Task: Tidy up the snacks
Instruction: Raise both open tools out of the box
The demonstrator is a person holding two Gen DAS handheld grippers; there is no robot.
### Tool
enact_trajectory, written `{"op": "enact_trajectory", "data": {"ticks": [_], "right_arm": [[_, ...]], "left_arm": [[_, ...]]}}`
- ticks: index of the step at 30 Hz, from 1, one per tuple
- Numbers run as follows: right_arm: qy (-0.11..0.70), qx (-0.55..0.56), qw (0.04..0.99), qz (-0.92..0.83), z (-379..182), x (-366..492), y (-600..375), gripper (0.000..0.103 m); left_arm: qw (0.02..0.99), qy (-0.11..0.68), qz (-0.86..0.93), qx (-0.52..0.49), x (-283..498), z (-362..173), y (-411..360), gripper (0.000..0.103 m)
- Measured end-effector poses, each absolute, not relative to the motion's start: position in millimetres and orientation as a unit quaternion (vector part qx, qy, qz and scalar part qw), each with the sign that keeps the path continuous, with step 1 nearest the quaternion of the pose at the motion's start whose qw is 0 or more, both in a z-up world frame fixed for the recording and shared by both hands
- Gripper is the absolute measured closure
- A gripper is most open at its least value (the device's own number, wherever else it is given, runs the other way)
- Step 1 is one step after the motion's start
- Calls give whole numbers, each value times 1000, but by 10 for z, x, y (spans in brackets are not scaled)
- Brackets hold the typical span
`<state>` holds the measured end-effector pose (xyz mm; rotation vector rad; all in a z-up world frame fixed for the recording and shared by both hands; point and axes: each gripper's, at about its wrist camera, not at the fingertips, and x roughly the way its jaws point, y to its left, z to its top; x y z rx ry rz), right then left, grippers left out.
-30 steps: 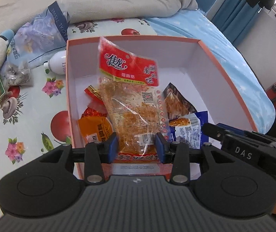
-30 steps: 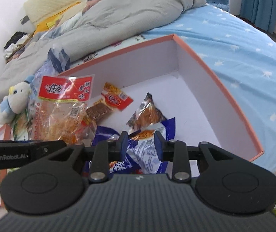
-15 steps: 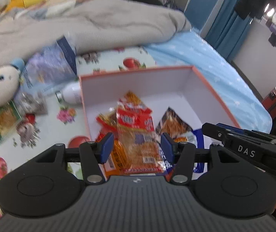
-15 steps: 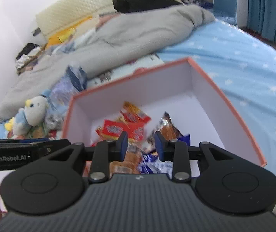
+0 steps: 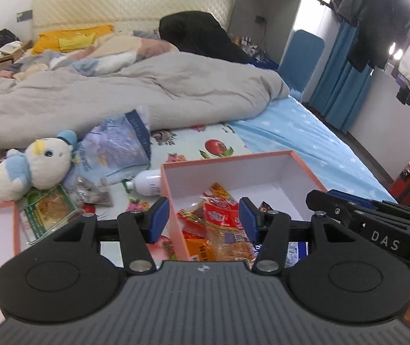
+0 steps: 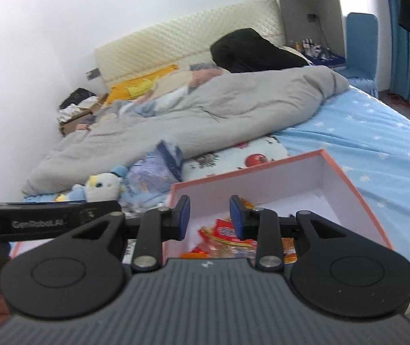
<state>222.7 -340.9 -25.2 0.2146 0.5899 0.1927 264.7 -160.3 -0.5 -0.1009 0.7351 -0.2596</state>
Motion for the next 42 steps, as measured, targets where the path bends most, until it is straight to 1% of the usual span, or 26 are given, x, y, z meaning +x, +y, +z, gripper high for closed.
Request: {"op": "enact_trajectory", "data": {"ticks": [8,15,26,35,42], "right_arm": [[264,105,951,122,-81,1996,-3061,69],[264,106,946,153,-72,1859,-2778,69],[292,86,937,172,-309,1666,-2397,69],[324,72,925,184,-600,1480,-2203,69],[332,57,924,183,-760,1368,-2131,69]], "left_arm": [[934,341,-98,-53,2347,76,-1219,44],[937,336,-74,-64,2092,35,-867,44],[937,337,-40,-78,1738,-106,-426,44],[932,350,-38,-85,1447,-340,-288,44],[928,361,-29,-88,1348,-531,-169,44]]}}
